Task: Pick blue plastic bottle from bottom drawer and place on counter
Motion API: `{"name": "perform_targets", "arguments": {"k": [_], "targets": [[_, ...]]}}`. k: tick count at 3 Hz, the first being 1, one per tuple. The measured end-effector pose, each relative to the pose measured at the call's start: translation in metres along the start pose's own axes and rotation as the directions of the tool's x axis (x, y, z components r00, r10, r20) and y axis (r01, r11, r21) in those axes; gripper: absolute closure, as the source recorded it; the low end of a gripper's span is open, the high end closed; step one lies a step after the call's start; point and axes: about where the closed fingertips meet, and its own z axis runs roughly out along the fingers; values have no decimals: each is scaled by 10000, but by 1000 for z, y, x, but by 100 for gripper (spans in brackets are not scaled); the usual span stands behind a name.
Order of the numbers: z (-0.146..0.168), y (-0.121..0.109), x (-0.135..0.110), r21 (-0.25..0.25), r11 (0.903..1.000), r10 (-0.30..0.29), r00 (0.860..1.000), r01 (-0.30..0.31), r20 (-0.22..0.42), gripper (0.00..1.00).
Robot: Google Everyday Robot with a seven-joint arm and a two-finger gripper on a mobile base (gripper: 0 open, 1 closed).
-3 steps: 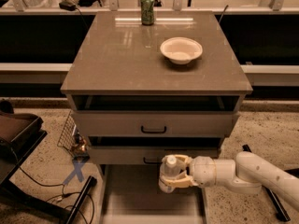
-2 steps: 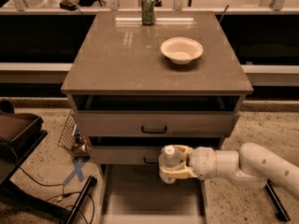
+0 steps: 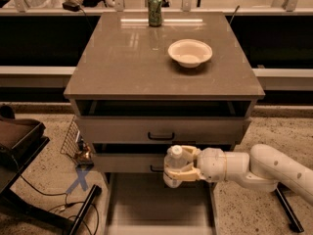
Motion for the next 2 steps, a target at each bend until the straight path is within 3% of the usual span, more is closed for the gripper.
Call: {"name": "perform_targets", "arguments": {"k": [1,2], "targets": [[2,3,-58,35,9993,358,9969,-361,699,100],[18,7,-154,170,9985,503,9945,-521,921,100]]}}
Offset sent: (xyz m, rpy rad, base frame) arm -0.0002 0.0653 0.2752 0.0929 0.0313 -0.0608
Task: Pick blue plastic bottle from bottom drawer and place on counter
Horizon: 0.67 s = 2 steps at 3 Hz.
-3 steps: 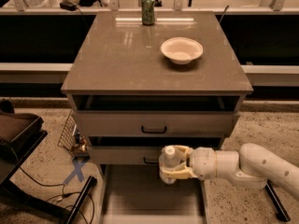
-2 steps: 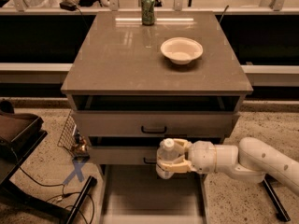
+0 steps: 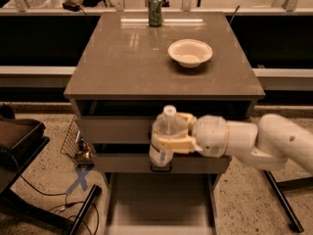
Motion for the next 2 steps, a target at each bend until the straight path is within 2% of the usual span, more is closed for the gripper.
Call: {"name": "perform_targets", "arguments": {"k": [1,2], "targets": [[19,0,-87,426,9985,-344,9994,345,-31,100],[52,-48,-195,791,9903,-1152,9933,1142,88,100]]}}
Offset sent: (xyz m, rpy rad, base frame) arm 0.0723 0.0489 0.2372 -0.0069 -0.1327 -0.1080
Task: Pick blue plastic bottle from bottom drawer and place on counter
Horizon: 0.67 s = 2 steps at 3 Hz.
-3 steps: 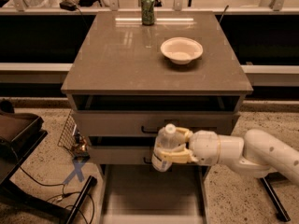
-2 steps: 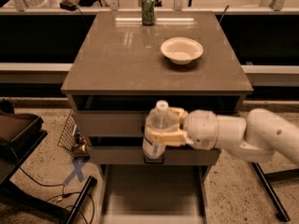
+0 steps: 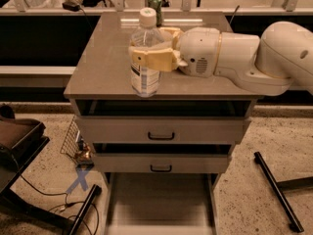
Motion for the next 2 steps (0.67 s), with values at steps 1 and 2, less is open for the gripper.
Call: {"name": "perform_targets", "arguments": {"k": [1,2], "targets": [[0,0,0,0,10000,0,10000,0,0,100],[21,-31,-8,419,9988,246,9997,-242,-87,100]]}}
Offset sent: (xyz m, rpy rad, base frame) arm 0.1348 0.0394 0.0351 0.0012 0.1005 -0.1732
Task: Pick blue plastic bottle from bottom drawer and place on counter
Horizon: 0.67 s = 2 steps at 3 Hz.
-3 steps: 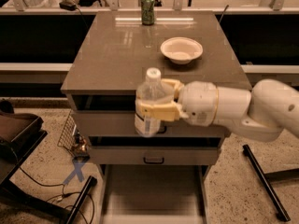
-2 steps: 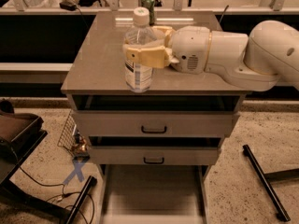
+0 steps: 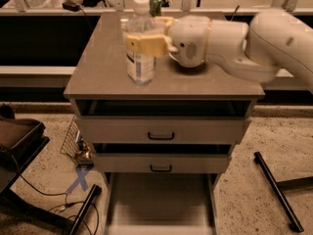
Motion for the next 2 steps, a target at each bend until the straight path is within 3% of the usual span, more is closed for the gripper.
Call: {"name": "perform_targets", "arguments": {"k": [1,2], "targets": [[23,-60,-11,772,9965,347,9988,-320,-338,100],[52,-114,-14,1056,9915,847,9935,-764,-765,100]]}}
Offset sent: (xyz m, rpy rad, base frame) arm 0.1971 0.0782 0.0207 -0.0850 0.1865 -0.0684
